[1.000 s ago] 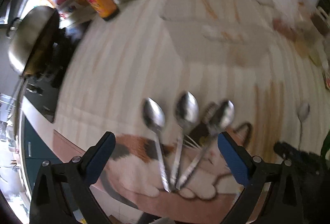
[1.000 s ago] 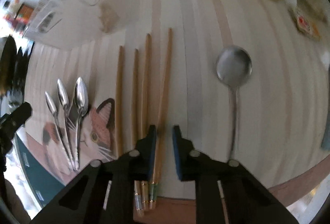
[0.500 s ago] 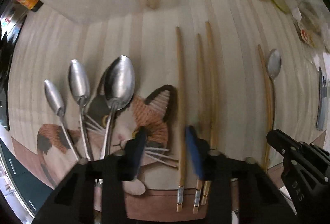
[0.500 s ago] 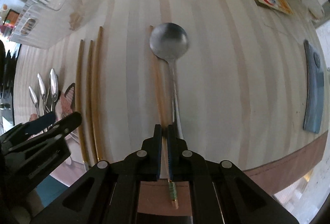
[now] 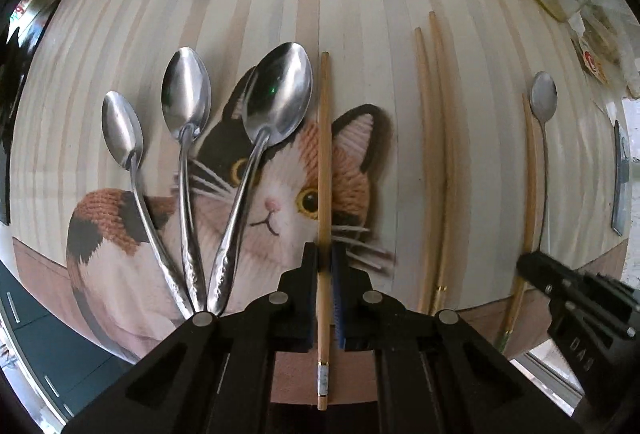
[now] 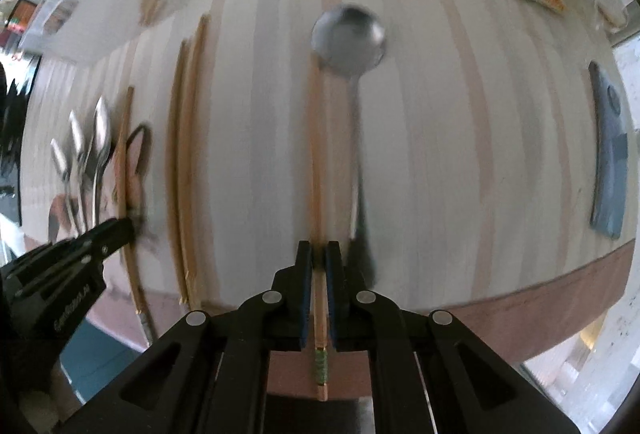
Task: Organize utensils
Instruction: 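Return both grippers to the chopsticks and close each on one chopstick, then lift both held chopsticks and carry them over the clear basket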
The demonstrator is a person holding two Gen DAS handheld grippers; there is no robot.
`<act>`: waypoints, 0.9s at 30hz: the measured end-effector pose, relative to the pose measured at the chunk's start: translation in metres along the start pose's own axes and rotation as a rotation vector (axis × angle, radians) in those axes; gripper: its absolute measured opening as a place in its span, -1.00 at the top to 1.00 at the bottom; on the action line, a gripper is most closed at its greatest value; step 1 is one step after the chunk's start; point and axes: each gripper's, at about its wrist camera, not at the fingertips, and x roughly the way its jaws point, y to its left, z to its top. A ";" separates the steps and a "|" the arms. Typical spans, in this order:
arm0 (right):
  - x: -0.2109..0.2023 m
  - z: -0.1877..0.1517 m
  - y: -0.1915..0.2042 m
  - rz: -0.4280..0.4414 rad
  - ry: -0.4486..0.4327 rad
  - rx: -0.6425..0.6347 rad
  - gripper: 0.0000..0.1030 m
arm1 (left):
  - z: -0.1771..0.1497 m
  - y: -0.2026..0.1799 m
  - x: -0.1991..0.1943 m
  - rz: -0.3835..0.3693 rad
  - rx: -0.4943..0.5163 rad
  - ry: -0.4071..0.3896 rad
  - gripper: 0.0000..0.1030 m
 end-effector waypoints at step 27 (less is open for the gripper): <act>0.026 0.023 0.019 -0.080 0.039 -0.010 0.87 | 0.007 -0.004 0.001 0.016 0.063 0.005 0.92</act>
